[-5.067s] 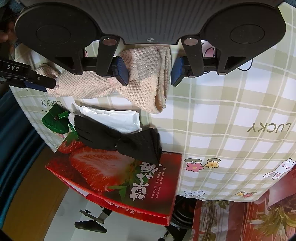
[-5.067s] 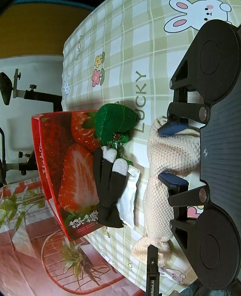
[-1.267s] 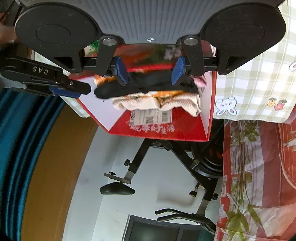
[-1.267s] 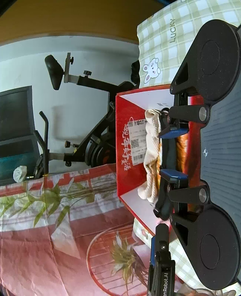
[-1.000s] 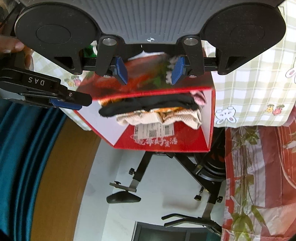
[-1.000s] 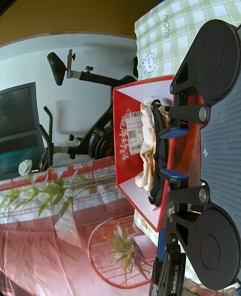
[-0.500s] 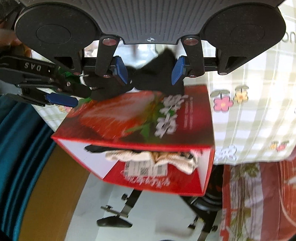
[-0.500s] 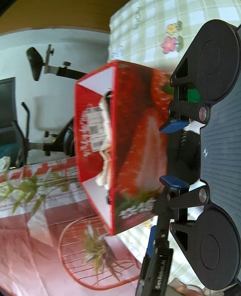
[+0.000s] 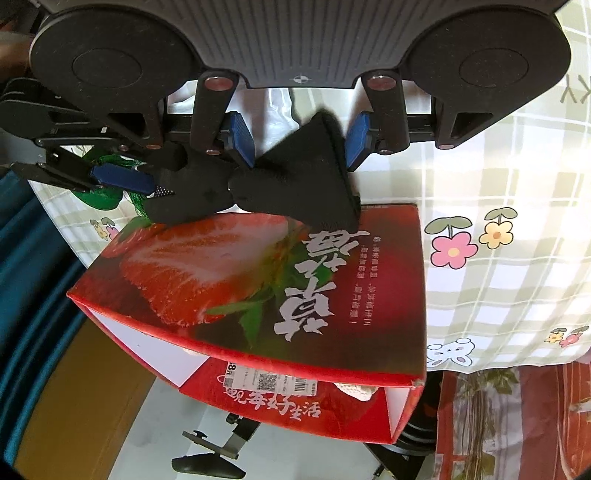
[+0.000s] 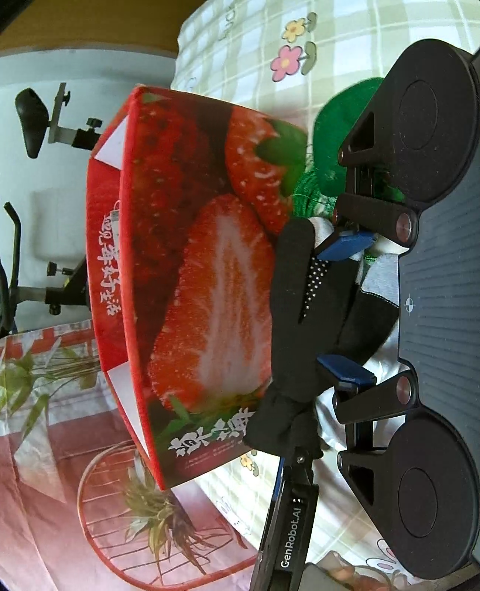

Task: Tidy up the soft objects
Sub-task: 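Lower both grippers onto the black knit glove and close on it, then lift the black glove with both grippers and carry it over the box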

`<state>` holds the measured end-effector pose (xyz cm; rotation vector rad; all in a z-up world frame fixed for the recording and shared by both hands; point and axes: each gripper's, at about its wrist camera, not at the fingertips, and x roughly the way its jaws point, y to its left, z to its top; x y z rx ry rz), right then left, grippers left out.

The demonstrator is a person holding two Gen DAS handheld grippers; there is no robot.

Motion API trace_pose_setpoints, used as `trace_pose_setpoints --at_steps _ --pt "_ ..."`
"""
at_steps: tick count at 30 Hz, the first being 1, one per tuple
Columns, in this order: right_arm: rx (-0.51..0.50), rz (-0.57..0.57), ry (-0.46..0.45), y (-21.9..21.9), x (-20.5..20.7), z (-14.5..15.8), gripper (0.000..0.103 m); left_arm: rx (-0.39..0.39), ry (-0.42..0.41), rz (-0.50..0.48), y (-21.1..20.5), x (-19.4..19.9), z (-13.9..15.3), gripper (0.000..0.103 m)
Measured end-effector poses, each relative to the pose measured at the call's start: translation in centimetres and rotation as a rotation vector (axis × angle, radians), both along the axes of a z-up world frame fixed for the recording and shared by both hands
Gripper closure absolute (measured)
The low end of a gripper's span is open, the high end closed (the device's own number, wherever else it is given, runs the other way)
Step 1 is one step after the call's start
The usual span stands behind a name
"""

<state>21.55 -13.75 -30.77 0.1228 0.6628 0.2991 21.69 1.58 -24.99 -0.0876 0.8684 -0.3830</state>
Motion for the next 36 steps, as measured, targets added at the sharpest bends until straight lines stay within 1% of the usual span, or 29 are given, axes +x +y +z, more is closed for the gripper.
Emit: trace_pose_setpoints --at_steps 1,2,4,8,11,13,16,20,26,31,36 --pt "-0.002 0.002 -0.002 0.1 -0.1 -0.1 0.050 0.009 -0.008 0.000 -0.1 -0.1 0.0 0.051" --pt "-0.005 0.006 -0.002 0.0 -0.2 -0.1 0.051 0.017 -0.016 -0.003 -0.2 -0.3 -0.1 0.063" --pt "-0.005 0.021 -0.002 0.1 -0.4 -0.2 0.062 0.037 -0.018 -0.003 -0.2 -0.5 -0.2 0.081" --pt "-0.013 0.034 -0.010 0.4 -1.0 -0.1 0.069 0.005 -0.016 0.005 0.7 -1.1 -0.2 0.084" --pt "0.003 0.033 -0.006 0.2 -1.3 0.1 0.076 -0.001 -0.021 0.011 0.9 -2.1 0.0 0.084" --pt "0.014 0.035 -0.002 0.2 -1.7 0.2 0.084 -0.011 -0.023 0.017 1.1 -2.9 0.1 0.084" --pt "0.033 0.041 0.002 0.1 -2.4 0.4 0.089 -0.016 -0.034 0.027 1.1 -4.0 0.3 0.084" --pt "0.054 0.043 0.003 0.0 -3.6 0.5 0.091 -0.031 -0.041 0.036 1.2 -5.7 0.6 0.084" --pt "0.099 0.046 0.017 -0.5 -5.7 0.4 0.091 -0.075 -0.021 0.060 1.9 -7.7 0.1 0.084" --pt "0.088 0.059 0.013 -0.5 -6.6 0.5 0.091 -0.111 -0.010 0.086 2.3 -9.5 -0.7 0.084" --pt "0.089 0.064 0.006 -0.3 -6.9 0.7 0.091 -0.117 -0.002 0.102 2.5 -10.1 -1.3 0.084"
